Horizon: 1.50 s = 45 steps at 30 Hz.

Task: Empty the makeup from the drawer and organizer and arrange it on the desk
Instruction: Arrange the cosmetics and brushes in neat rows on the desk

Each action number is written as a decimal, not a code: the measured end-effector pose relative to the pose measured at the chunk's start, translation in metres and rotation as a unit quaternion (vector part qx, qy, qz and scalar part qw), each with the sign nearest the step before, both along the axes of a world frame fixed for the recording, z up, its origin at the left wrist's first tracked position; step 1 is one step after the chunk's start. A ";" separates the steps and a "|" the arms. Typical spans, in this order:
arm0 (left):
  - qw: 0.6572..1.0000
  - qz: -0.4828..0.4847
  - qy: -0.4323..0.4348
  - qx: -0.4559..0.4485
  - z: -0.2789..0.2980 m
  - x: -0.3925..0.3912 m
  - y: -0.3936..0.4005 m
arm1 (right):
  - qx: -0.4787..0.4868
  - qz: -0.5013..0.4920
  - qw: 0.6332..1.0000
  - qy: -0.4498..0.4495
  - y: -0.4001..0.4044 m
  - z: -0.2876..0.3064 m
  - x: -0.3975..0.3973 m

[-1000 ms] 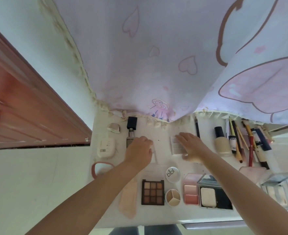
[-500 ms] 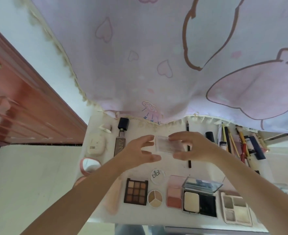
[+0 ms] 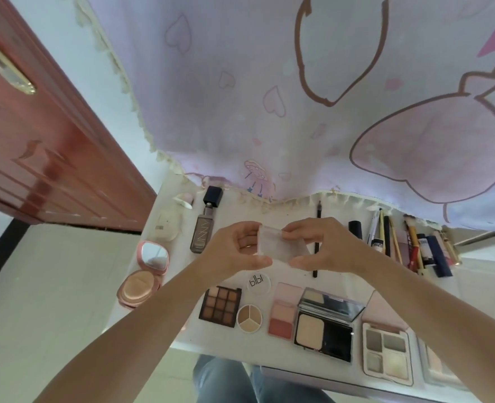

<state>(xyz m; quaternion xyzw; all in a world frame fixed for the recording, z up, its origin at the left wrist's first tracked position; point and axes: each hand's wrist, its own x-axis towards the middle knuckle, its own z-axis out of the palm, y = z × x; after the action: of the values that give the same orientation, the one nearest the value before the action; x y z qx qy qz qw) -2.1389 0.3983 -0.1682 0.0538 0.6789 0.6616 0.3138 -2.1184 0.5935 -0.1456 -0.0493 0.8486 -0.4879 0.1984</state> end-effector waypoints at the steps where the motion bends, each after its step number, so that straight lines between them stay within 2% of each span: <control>1: 1.000 0.002 0.003 -0.002 0.000 0.002 0.001 | -0.018 -0.023 0.999 -0.016 0.002 -0.002 -0.001; 6: 0.999 0.041 -0.014 -0.014 -0.009 0.002 0.008 | -0.042 -0.072 0.995 -0.052 0.011 -0.016 -0.005; 9: 0.998 0.051 -0.032 -0.036 -0.017 -0.003 0.010 | -0.108 -0.121 0.983 -0.092 0.015 -0.025 -0.013; 13: 0.993 0.041 -0.026 -0.106 -0.030 -0.009 0.009 | -0.192 -0.194 0.942 -0.194 0.020 -0.041 -0.031; 16: 0.981 0.016 0.010 -0.194 -0.041 -0.010 0.011 | -0.185 -0.217 0.929 -0.236 0.015 -0.055 -0.047; 20: 0.944 -0.047 0.073 -0.317 -0.052 -0.016 0.020 | -0.143 -0.226 0.934 -0.236 0.005 -0.080 -0.058; 24: 0.907 -0.108 0.099 -0.395 -0.061 -0.028 0.029 | -0.110 -0.249 0.936 -0.221 -0.003 -0.094 -0.066; 27: 0.873 -0.136 0.126 -0.450 -0.064 -0.034 0.035 | -0.125 -0.266 0.936 -0.196 -0.005 -0.097 -0.071; 30: 0.851 -0.137 0.134 -0.489 -0.068 -0.035 0.038 | -0.162 -0.267 0.932 -0.185 -0.003 -0.099 -0.073; 36: 0.795 -0.197 0.142 -0.556 -0.074 -0.033 0.047 | -0.155 -0.248 0.939 -0.179 -0.004 -0.109 -0.072; 41: 0.743 -0.222 0.196 -0.600 -0.079 -0.033 0.048 | -0.196 -0.275 0.922 -0.189 -0.006 -0.114 -0.074; 45: 0.727 -0.240 0.217 -0.606 -0.081 -0.032 0.049 | -0.207 -0.303 0.911 -0.190 -0.004 -0.114 -0.077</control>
<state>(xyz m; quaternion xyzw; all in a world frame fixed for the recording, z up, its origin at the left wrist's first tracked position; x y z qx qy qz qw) -2.1712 0.4471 -0.2491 0.1552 0.9496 -0.0177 0.2717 -2.1959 0.5896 -0.2592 0.2643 0.6490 -0.6892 0.1841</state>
